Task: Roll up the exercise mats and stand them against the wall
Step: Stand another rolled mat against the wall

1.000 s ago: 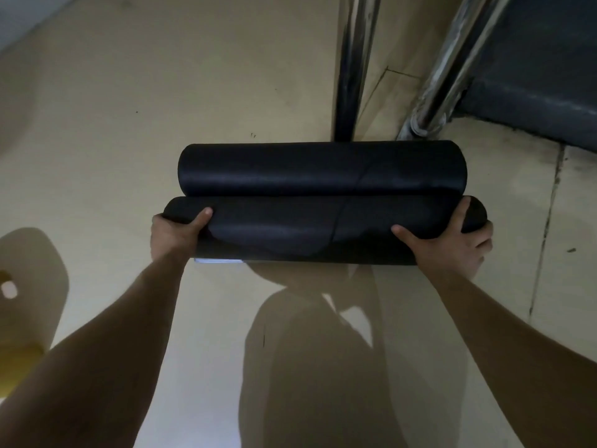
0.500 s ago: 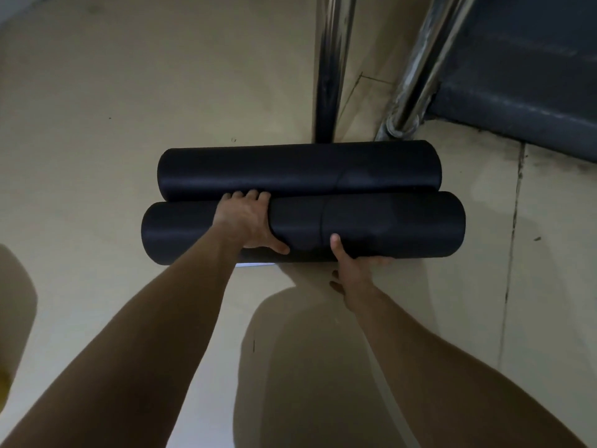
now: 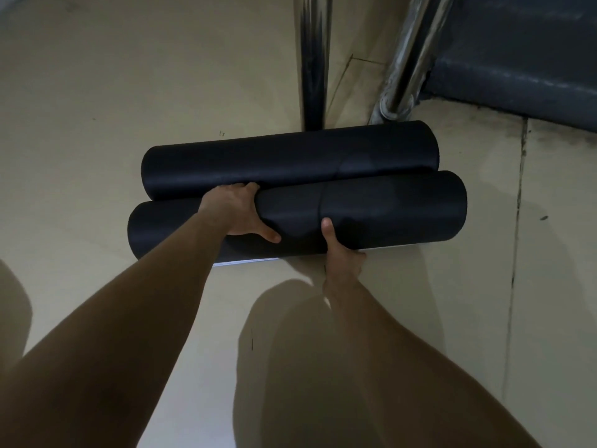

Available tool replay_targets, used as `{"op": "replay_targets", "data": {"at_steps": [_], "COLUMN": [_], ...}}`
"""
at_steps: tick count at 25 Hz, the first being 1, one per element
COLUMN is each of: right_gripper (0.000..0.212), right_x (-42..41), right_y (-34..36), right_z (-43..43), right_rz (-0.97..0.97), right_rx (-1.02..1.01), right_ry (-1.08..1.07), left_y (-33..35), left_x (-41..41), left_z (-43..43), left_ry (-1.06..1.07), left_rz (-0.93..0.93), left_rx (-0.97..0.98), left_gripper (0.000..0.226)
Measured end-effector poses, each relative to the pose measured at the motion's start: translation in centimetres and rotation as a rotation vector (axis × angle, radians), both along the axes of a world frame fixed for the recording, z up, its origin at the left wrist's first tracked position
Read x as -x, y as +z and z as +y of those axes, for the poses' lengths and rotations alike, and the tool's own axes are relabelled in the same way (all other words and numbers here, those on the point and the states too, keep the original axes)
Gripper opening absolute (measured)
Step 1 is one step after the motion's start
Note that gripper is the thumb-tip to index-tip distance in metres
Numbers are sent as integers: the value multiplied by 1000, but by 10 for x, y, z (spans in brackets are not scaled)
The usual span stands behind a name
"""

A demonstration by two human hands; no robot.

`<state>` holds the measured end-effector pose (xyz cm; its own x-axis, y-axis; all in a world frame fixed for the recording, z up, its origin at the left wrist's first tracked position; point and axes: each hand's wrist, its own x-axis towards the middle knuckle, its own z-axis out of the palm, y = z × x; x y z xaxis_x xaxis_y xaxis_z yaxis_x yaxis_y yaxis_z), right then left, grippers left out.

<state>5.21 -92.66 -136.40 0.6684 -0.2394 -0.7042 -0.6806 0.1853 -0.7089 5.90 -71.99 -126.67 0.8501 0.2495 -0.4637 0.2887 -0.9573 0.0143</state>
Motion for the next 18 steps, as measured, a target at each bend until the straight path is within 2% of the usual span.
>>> {"op": "replay_targets", "data": {"at_steps": [5, 8, 10, 12, 13, 15, 17, 18], "right_gripper": [121, 107, 107, 118, 129, 142, 139, 134], "right_x": [-6, -5, 0, 4, 8, 22, 42, 57], "right_y": [-24, -2, 14, 22, 27, 44, 61, 61], "right_z": [4, -1, -9, -17, -19, -29, -47, -60], "right_rz": [-42, -46, -19, 19, 48, 101, 201, 192], "right_rx": [-185, -319, -403, -423, -373, -100, 241, 318], "right_ry": [-77, -30, -6, -28, -55, -96, -37, 6], "left_y": [-6, -7, -2, 4, 6, 5, -1, -9], "left_x": [5, 5, 8, 14, 19, 32, 51, 60], "left_z": [3, 2, -2, -11, -17, -34, -59, -72], "left_ry": [12, 14, 16, 34, 50, 68, 98, 119], "left_rz": [-48, -43, -32, 31, 82, 243, 407, 443], "left_rx": [46, 48, 35, 66, 109, 248, 473, 572], "left_gripper": [124, 125, 125, 122, 122, 124, 123, 118]}}
